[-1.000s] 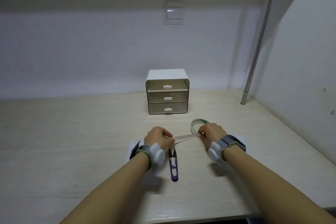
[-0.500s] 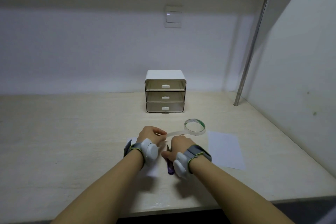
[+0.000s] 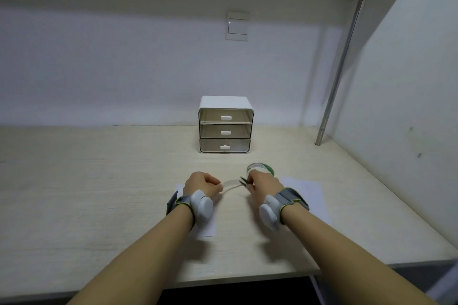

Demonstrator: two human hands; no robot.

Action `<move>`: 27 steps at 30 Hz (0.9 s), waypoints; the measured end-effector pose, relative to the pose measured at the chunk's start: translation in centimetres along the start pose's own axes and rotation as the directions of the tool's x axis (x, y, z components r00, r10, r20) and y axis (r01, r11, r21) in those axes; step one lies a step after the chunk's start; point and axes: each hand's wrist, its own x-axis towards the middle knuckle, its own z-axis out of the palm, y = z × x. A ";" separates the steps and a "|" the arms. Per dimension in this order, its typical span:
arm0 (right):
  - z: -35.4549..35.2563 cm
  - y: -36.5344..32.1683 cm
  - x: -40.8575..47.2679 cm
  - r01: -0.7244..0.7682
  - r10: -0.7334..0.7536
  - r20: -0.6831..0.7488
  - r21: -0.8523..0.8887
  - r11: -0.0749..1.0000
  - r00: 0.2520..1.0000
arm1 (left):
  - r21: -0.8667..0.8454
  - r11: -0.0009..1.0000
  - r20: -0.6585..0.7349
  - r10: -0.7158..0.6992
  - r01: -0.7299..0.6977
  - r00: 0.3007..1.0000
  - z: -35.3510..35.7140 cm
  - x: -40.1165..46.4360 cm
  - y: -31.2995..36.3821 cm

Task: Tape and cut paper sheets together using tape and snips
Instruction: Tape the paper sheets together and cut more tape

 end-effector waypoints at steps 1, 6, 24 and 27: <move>-0.3 0.4 0.1 0.028 -0.026 -0.079 0.017 0.999 0.996 | 0.000 1.000 0.002 0.006 -0.006 1.000 0.0 0.0 0.0; -2.5 2.1 1.5 0.137 -0.158 -0.112 -0.173 0.975 0.981 | -0.004 1.000 -0.032 0.012 -0.012 0.999 -0.3 0.0 0.1; -4.4 -1.9 8.7 0.309 -0.177 0.324 -0.422 0.852 0.929 | 0.261 0.938 -0.154 0.273 -0.228 0.950 -1.2 -0.3 0.3; -4.3 -2.5 8.7 0.301 -0.160 0.347 -0.402 0.865 0.924 | 0.260 0.937 -0.163 0.279 -0.232 0.946 -1.2 -0.3 0.4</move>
